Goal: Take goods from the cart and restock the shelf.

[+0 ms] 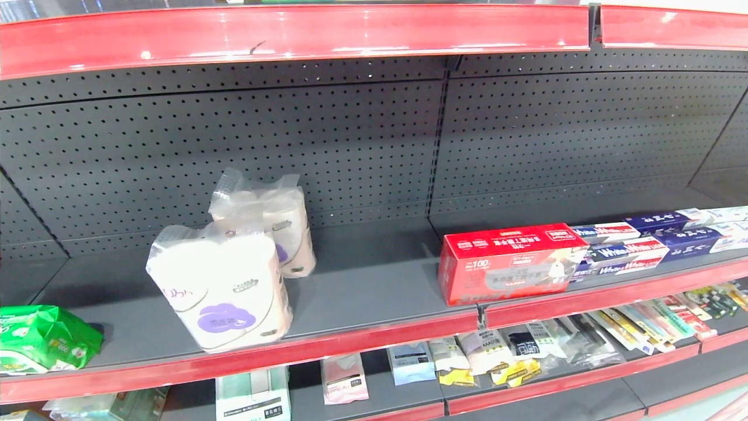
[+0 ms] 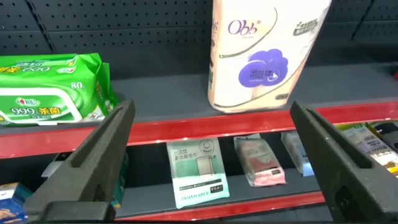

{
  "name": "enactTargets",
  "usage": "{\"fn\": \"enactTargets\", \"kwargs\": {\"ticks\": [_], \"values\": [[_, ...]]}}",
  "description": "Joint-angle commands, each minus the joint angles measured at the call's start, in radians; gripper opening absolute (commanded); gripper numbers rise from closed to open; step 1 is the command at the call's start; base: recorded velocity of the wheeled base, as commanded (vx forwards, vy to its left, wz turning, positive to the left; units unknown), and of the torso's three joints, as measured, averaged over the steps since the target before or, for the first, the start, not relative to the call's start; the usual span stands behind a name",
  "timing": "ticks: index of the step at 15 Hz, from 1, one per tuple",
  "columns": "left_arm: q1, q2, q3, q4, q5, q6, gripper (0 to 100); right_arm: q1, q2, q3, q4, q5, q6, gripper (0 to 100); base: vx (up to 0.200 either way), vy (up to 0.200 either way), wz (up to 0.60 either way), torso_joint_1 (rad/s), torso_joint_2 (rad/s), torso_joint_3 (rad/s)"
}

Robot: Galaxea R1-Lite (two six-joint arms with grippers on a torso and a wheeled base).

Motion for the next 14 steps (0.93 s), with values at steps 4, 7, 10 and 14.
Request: {"fn": "enactTargets", "kwargs": {"ticks": [4,7,10,14], "values": [[-0.008,0.051,-0.001,0.001,-0.001,-0.001,100,-0.001,0.001,0.000,0.000,0.000,0.000,100,0.000,0.000,0.00,0.000,0.00,0.000],[-0.025,0.055,-0.001,-0.001,-0.001,0.001,100,-0.001,0.001,0.000,0.000,0.000,0.000,100,0.000,0.000,0.00,0.000,0.00,0.000],[-0.031,0.057,0.001,-0.001,-0.014,0.021,100,-0.001,0.001,0.000,0.000,0.000,0.000,100,0.000,0.000,0.00,0.000,0.00,0.000],[-0.031,0.057,0.001,-0.001,-0.017,0.022,100,-0.001,0.001,0.000,0.000,0.000,0.000,100,0.000,0.000,0.00,0.000,0.00,0.000]]}}
